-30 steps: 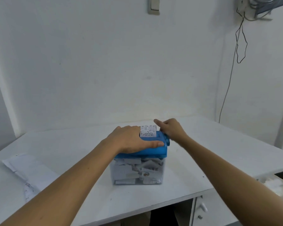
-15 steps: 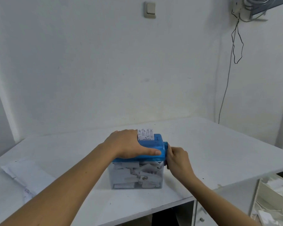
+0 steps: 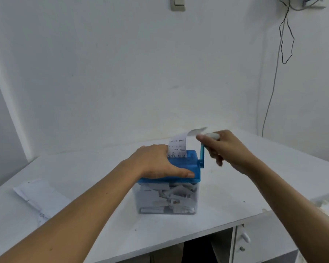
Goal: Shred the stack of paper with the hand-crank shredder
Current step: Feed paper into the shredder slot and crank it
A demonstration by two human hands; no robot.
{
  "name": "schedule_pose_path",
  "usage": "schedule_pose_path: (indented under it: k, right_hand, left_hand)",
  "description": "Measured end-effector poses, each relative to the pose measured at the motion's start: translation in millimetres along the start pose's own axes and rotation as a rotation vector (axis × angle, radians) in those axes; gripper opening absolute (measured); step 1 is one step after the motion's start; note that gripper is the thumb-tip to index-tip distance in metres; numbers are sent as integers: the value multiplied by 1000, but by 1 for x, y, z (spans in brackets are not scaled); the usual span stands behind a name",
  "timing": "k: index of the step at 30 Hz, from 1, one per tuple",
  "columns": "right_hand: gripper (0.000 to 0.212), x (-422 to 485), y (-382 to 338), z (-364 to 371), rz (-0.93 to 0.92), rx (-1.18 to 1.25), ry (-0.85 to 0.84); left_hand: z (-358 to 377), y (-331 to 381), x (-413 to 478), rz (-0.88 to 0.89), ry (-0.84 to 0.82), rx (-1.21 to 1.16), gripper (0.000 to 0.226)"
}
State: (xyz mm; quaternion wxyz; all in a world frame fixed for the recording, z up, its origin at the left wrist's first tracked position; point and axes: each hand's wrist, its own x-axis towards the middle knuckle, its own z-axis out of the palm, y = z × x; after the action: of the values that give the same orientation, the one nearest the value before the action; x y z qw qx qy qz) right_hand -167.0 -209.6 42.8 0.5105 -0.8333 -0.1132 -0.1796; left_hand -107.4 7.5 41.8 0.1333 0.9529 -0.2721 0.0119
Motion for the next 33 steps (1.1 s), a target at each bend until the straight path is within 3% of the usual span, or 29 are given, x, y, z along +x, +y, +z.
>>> schedule_pose_path:
  k: [8, 14, 18, 21, 25, 30, 33]
  right_hand:
    - [30, 41, 44, 27, 123, 158, 208]
    - [35, 34, 75, 48, 302, 173, 182]
    - [31, 29, 77, 55, 320, 41, 206]
    - [24, 16, 88, 63, 401, -7, 124]
    - [41, -14, 88, 73, 427, -65, 117]
    - [52, -56, 53, 68, 453, -132, 97]
    - [49, -73, 11, 43, 404, 12, 27]
  left_hand:
    - [0, 0, 3, 22, 0, 36, 89]
    - [-2, -2, 3, 40, -67, 9, 84]
    - [-12, -10, 0, 69, -138, -86, 46]
    - [-5, -13, 1, 68, -48, -38, 66]
    - [0, -15, 4, 37, -4, 12, 88]
    - [-2, -13, 1, 18, -23, -22, 78]
    - [-6, -11, 3, -1, -56, -36, 84]
